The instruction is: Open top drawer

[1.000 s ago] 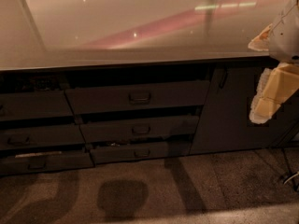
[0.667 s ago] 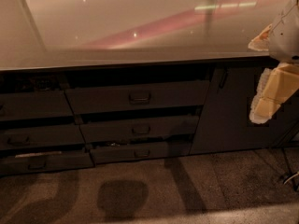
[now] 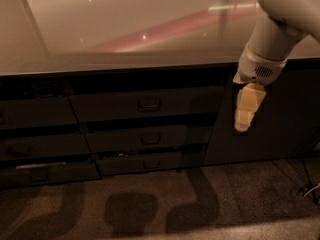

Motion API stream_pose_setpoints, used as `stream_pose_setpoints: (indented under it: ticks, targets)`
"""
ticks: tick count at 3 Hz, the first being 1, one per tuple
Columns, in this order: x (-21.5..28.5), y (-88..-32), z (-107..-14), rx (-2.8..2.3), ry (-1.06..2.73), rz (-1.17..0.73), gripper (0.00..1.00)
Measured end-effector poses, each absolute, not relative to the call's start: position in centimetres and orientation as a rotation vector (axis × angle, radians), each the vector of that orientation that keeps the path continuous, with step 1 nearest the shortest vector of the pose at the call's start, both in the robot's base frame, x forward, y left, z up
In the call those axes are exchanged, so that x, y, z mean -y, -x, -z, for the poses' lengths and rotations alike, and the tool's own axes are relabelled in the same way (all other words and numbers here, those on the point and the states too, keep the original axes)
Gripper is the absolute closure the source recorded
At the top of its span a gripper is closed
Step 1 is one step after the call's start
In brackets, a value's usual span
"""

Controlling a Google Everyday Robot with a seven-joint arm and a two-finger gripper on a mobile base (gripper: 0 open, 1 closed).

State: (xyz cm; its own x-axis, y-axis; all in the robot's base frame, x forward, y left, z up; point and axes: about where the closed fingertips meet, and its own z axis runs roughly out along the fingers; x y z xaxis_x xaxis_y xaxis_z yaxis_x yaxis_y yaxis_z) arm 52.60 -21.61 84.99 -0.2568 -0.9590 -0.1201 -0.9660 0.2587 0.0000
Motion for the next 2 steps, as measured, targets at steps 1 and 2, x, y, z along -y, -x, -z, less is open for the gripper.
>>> stream_pose_setpoints:
  ticks: [1,2]
  targets:
    - [21.55,-52.76,-84.94,-2.411,1.851,-0.109,0.00]
    - [21.51,-52.06,-84.76,-2.335,1.881,-0.019,0.00]
